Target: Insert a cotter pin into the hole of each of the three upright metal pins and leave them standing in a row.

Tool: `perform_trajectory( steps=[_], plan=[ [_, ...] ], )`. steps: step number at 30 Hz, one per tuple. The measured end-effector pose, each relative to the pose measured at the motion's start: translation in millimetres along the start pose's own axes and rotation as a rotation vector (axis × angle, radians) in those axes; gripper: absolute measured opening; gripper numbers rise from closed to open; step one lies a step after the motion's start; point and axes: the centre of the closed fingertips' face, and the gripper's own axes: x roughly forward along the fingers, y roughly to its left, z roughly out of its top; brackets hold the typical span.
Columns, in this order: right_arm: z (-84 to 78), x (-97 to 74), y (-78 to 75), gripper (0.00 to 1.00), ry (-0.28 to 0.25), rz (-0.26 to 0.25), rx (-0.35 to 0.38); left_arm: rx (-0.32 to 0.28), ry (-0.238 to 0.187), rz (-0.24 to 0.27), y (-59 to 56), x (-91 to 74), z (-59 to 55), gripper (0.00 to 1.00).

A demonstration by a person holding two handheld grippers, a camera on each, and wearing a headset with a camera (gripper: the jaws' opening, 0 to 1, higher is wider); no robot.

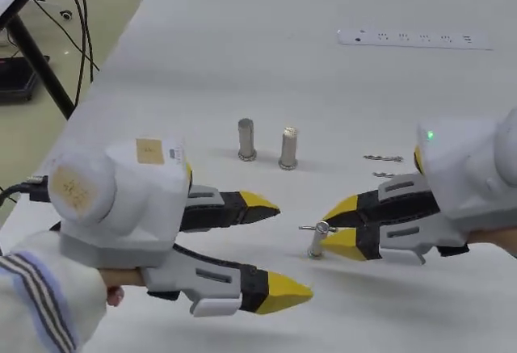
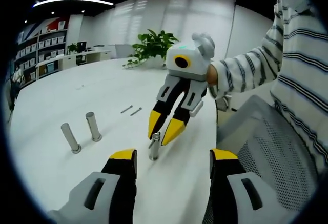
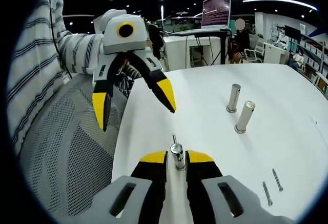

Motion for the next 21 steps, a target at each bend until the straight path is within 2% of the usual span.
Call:
perform_trajectory(
  steps=[2,5,8,11,14,18,21],
  plan=[
    [-0.5,1.5,-0.3,0.09,-0.003,-0.004,0.003,-0.014,0.015,0.031,1.1,-2.8,-5.3,0.56],
    [-1.4,3.5,-1.0,0.09,-0.005,-0.008,0.008,-0.032,0.002,0.053,-1.7,-5.9,-7.7,0.62],
    [-2.4,5.8,-0.7,0.09,-0.005,-0.009,0.011,-0.046,-0.017,0.078,-2.4,-8.7,-8.8,0.72],
    [-3.9,7.2,-1.2,0.09,-0.005,-0.009,0.017,-0.051,0.008,0.141,5.9,-10.9,-16.4,0.86],
    [-4.1,8.5,-2.1,0.09,-0.010,-0.011,0.022,-0.059,0.018,0.143,4.5,-11.7,-21.4,0.87],
    [-4.6,10.8,-1.9,0.09,-0.017,-0.004,0.028,-0.079,-0.005,0.162,3.7,-12.6,-21.4,0.98],
    [-5.6,12.8,-1.8,0.08,-0.016,0.001,0.031,-0.101,-0.016,0.165,1.5,-12.8,-21.6,0.99]
  ],
)
